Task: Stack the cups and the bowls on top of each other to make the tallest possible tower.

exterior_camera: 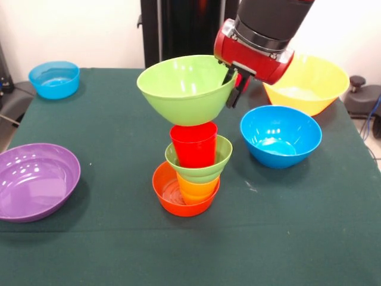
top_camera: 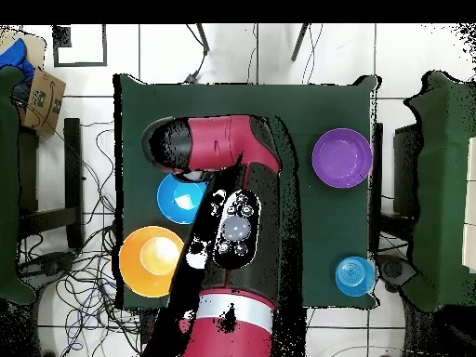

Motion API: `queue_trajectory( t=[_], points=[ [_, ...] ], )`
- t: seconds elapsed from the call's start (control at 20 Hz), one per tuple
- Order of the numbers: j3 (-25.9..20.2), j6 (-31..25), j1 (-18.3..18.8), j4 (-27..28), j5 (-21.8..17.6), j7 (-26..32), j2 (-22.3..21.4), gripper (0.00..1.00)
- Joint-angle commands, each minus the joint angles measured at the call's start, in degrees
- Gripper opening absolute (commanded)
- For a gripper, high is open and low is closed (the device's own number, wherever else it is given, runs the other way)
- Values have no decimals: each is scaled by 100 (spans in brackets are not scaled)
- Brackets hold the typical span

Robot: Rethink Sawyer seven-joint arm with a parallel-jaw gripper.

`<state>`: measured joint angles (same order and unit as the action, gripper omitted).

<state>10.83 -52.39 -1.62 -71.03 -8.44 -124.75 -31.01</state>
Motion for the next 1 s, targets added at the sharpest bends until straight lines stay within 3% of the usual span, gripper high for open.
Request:
queue_trajectory(
  t=[0.05,0.3,1.0],
  points=[
    [-542,-731,22,538,114,-95,292,0],
    [-544,-897,17,825,132,-88,436,0],
    [-424,-1154,-23,504,-37,187,340,0]
  ],
)
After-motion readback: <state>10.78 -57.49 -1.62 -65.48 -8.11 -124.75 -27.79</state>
